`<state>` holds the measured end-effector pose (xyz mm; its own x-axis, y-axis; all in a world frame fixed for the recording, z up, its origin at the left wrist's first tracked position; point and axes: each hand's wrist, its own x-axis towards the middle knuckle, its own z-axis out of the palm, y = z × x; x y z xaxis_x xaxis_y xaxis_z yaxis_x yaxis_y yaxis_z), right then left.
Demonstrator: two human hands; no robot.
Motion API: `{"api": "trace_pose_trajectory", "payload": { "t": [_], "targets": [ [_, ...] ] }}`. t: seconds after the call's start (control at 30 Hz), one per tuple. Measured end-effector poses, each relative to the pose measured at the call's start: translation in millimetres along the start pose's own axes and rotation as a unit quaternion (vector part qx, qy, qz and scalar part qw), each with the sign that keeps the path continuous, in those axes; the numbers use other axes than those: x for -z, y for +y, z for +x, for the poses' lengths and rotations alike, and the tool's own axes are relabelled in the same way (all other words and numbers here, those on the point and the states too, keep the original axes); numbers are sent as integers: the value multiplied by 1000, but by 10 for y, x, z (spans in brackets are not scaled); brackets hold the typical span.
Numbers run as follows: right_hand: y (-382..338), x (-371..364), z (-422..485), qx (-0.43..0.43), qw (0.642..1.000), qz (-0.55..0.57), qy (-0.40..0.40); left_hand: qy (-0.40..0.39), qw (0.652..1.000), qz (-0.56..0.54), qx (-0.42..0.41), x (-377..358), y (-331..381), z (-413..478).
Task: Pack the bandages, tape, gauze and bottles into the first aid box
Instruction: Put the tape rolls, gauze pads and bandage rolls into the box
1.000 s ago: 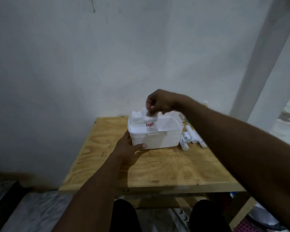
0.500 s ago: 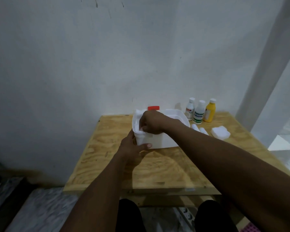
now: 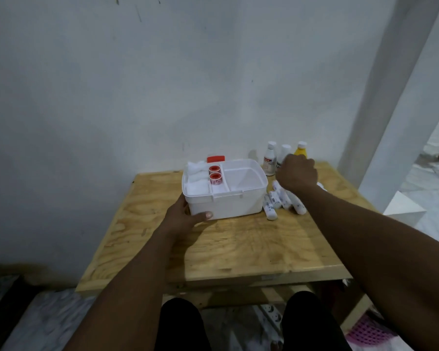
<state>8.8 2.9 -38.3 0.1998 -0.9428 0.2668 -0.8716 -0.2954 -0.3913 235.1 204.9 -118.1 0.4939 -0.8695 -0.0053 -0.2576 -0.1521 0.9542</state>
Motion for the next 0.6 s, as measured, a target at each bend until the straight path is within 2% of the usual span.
{"api": "trace_pose_trajectory", "payload": {
  "t": [0.1,0.27,0.43,0.53,0.6],
  "targets": [
    [373,-47,-12,-90,988,-95,-84,-2,1000,-3,3,-7,10,-4],
    [620,-151,-49,-127,977,-89,-143,1,1000,3,6,-6,-1,13],
    [534,-32,25,-108,990,-50,-79,-2,1000,-12,11,-5,-1,-1],
    [283,190,112,-85,994,63,10,-5,1000,-17,3,-6,1,-7],
    [-32,341,144,-53,985,159,37,-7,1000,-12,0,-7,-3,-5]
  ]
}}
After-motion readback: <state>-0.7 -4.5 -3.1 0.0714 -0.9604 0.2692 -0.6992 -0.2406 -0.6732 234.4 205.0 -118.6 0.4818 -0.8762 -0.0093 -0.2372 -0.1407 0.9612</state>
